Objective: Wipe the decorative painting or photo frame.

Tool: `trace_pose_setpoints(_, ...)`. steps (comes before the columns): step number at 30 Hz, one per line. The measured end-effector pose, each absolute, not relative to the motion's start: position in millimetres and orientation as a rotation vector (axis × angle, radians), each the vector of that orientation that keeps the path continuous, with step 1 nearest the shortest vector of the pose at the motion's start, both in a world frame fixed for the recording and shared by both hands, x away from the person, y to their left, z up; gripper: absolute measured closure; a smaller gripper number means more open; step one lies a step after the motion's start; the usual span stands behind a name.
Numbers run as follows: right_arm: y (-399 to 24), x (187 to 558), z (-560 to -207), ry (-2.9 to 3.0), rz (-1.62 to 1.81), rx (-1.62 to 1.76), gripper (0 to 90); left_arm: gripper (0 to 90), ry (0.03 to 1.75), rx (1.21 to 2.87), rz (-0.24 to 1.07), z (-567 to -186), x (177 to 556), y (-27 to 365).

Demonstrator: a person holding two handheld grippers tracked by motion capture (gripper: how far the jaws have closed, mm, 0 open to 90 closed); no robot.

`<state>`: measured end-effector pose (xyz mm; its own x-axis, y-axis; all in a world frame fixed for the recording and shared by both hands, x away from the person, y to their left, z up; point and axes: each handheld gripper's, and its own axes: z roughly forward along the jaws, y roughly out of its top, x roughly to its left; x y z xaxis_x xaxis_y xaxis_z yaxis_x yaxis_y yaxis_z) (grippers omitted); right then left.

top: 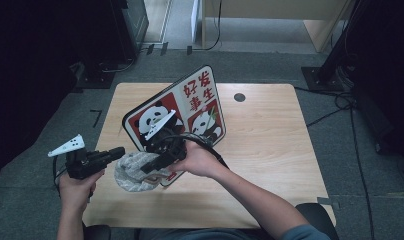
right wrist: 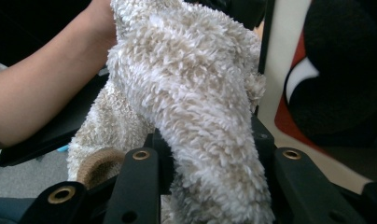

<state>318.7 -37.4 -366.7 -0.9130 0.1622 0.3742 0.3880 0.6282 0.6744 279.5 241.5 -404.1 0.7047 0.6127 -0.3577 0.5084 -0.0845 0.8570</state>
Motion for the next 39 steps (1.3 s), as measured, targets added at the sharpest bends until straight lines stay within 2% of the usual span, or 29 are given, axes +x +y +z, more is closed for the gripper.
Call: trace_pose_setpoints(39,-52,312,-429,-2.574,-1.1,-0.437,65.7,75.6,0.809,1.788,0.07,-391,275,213)
